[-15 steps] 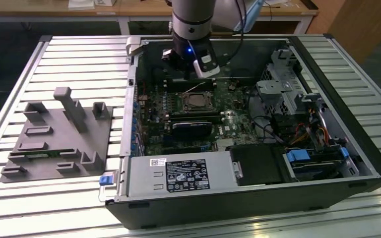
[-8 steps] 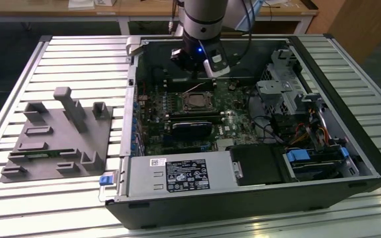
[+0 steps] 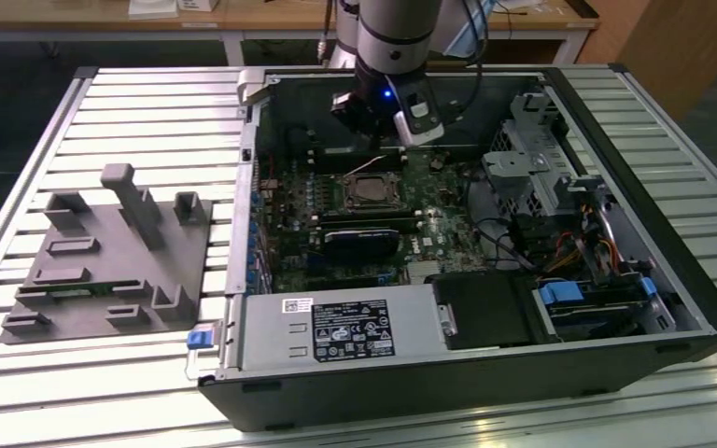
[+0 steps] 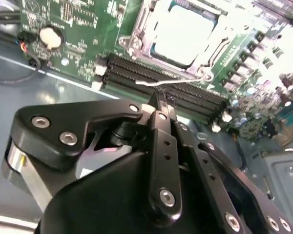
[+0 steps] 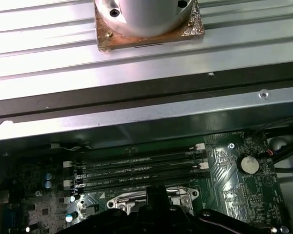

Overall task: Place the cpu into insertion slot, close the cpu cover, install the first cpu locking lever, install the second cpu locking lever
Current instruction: 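Install the first cpu locking lever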

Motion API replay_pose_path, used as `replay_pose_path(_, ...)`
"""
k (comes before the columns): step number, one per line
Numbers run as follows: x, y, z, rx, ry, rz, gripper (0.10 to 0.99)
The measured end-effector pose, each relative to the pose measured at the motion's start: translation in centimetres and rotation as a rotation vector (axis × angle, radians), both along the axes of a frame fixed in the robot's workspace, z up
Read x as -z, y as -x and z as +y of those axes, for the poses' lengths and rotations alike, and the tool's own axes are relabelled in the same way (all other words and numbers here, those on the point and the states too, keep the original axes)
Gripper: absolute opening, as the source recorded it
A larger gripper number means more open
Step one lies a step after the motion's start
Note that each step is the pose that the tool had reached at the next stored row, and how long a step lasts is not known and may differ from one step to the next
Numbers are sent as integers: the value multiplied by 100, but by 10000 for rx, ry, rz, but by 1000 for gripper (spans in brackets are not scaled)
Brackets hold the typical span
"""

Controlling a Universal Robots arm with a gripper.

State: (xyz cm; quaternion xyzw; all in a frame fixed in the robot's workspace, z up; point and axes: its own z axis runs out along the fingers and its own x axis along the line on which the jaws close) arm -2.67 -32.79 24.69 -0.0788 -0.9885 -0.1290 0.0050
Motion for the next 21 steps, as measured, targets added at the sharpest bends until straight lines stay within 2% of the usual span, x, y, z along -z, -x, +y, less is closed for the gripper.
replay_pose_path(3,4,2,0,1,231,-64,106)
replay_pose_path(5,12,7,0,1,319,-159,106)
replay_pose_path(7,21,15,0,3,370,-310,106)
replay_pose_path(10,33,31,0,8,433,-562,106)
replay_pose_path(11,36,31,0,8,452,-607,106)
replay_pose_path(16,41,31,0,8,457,-619,106)
replay_pose_path(17,50,33,0,10,456,-649,106)
replay_pose_path(21,86,48,0,14,459,-845,106)
